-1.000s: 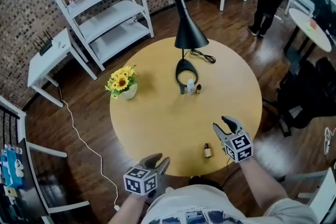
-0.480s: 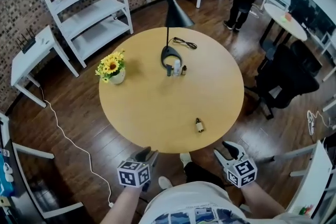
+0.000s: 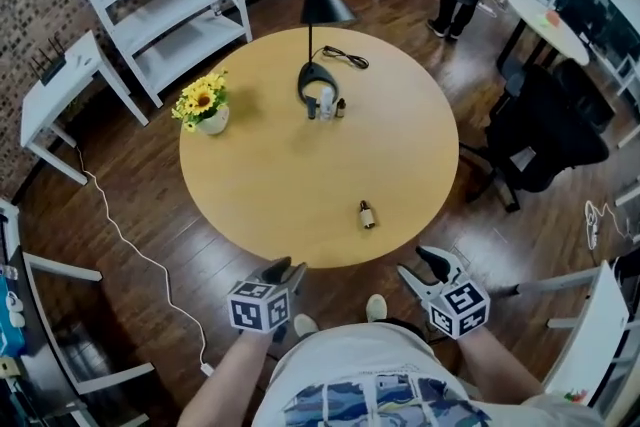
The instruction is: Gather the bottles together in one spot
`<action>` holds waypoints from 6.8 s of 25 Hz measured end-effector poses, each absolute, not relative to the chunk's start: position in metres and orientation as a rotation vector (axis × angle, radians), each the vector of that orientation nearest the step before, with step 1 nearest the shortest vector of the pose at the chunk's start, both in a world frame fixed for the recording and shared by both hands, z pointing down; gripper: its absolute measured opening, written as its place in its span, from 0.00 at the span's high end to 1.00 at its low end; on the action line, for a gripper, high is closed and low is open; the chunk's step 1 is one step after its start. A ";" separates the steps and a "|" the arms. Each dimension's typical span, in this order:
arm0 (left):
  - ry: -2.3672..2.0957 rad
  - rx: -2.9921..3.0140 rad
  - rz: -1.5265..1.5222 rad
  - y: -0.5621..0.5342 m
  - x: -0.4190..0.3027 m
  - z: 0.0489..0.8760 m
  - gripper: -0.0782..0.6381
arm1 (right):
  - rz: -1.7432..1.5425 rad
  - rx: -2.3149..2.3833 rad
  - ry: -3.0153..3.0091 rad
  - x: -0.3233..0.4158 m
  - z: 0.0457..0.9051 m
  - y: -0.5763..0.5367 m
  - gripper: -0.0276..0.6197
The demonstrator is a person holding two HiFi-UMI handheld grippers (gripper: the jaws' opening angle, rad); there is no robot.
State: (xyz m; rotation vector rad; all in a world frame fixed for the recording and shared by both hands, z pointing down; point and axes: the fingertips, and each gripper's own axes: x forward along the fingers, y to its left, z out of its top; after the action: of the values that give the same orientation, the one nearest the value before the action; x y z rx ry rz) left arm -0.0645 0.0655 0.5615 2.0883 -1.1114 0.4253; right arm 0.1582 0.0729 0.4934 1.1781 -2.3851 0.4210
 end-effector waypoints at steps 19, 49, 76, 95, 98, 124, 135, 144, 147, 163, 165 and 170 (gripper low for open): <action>-1.218 1.824 1.067 -0.063 0.136 0.723 0.66 | 0.563 1.169 -2.386 0.376 0.506 0.059 0.57; -0.663 2.600 -0.024 0.097 0.051 0.443 0.69 | 1.043 0.380 -2.897 0.045 0.400 0.061 0.85; -1.061 2.114 0.345 -0.049 -0.052 0.533 0.66 | 0.246 1.006 -2.608 0.118 0.466 -0.232 0.85; -1.157 1.870 0.394 -0.105 -0.029 0.565 0.68 | 0.335 1.110 -2.579 0.105 0.618 -0.469 0.85; -1.161 1.846 0.393 -0.101 -0.025 0.567 0.68 | 0.343 1.124 -2.571 0.103 0.635 -0.480 0.85; -1.132 2.026 0.405 -0.099 -0.045 0.552 0.68 | 0.359 1.224 -2.542 0.137 0.562 -0.308 0.69; -1.126 2.085 0.386 -0.021 -0.098 0.537 0.68 | 0.512 1.210 -2.478 0.108 0.530 -0.049 0.69; -1.142 2.192 0.413 0.069 -0.129 0.527 0.68 | 0.585 1.266 -2.416 0.085 0.520 0.068 0.69; -1.135 2.195 0.407 0.092 -0.135 0.527 0.68 | 0.611 1.262 -2.407 0.078 0.517 0.090 0.69; -1.174 2.155 0.351 0.155 -0.167 0.537 0.68 | 0.595 1.188 -2.393 0.054 0.507 0.143 0.69; -1.180 2.151 0.348 0.159 -0.168 0.538 0.68 | 0.600 1.179 -2.394 0.054 0.511 0.146 0.69; -1.214 2.134 0.326 0.165 -0.175 0.538 0.68 | 0.605 1.134 -2.391 0.053 0.521 0.149 0.69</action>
State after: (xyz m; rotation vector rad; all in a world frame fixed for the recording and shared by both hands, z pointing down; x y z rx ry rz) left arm -0.1754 0.1650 0.5378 2.1342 -1.2144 0.3263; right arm 0.0528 0.1493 0.5214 1.1343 -2.3907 0.6047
